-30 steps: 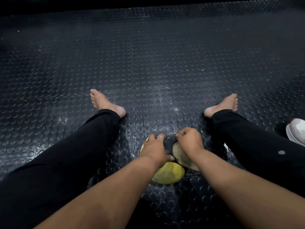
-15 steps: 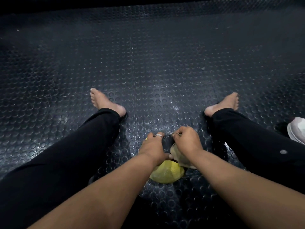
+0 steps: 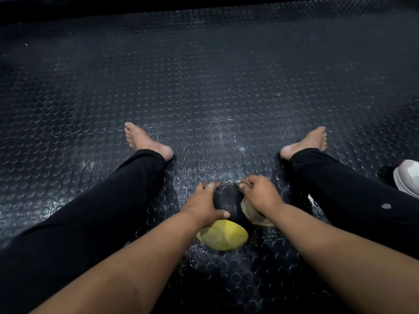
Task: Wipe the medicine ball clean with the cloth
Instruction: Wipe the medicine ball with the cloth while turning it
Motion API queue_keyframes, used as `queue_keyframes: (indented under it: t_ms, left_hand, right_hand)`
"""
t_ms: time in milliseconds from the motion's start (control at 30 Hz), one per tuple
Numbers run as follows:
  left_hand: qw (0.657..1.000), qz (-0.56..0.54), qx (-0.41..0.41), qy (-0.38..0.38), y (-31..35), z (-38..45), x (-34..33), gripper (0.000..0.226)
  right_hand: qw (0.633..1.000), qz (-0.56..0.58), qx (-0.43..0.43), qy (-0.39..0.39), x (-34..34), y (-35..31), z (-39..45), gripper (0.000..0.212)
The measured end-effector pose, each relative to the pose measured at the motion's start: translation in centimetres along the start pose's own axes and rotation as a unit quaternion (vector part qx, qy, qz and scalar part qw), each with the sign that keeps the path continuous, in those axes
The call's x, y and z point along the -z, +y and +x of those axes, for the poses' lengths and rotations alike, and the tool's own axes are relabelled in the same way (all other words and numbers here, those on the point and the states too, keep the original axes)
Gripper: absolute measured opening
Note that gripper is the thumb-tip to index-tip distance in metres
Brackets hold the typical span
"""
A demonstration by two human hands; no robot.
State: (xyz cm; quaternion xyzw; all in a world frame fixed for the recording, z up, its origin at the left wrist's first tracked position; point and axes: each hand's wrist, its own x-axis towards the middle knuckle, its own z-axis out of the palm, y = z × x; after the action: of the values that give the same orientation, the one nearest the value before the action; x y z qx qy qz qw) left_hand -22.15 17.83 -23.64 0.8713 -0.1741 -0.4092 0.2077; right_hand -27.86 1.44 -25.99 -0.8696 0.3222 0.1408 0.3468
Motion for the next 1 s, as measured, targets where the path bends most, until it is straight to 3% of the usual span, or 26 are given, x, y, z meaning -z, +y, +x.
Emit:
queue_keyframes:
  t_ms: [67, 200, 300, 433, 600, 700, 833, 1000]
  left_hand:
    - [1.000, -0.006, 0.001, -0.007, -0.5, -0.2, 0.2, 0.091]
    - [0.998, 0.041, 0.022, -0.035, -0.6, -0.9, -0.3, 0.104]
    - [0.998, 0.039, 0.040, -0.027, -0.5, -1.6, -1.1, 0.110]
    - [0.999, 0.029, 0.036, 0.003, -0.4, -2.3, -2.2, 0.112]
    - [0.998, 0.033, 0.051, 0.005, -0.1, -1.8, -2.4, 0.111]
    - [0.998, 0.030, 0.051, 0.006, -0.3, -1.8, -2.8, 0.111]
    - [0.998, 0.023, 0.053, 0.009, -0.6, -1.7, -2.8, 0.109]
    - [0.998, 0.009, 0.060, 0.004, -0.9, -1.4, -1.8, 0.106]
  right_hand:
    - [1.000, -0.003, -0.005, 0.006, -0.8, 0.5, -1.0, 0.026]
    - [0.994, 0.104, -0.013, -0.011, -1.4, 1.2, -2.1, 0.017]
    - [0.987, 0.151, -0.044, -0.043, -0.6, 1.6, -2.2, 0.023]
    - [0.991, 0.107, -0.079, -0.001, -0.8, 1.5, -2.2, 0.025]
    - [0.997, 0.059, 0.043, 0.038, -1.9, -0.2, -4.4, 0.014]
    - [0.995, 0.073, 0.022, 0.064, -1.9, 0.3, -3.8, 0.013]
    - [0.995, 0.076, -0.054, 0.041, -1.3, 1.5, -2.3, 0.013]
    - [0.996, 0.073, 0.022, 0.042, -2.0, 0.5, -4.3, 0.012]
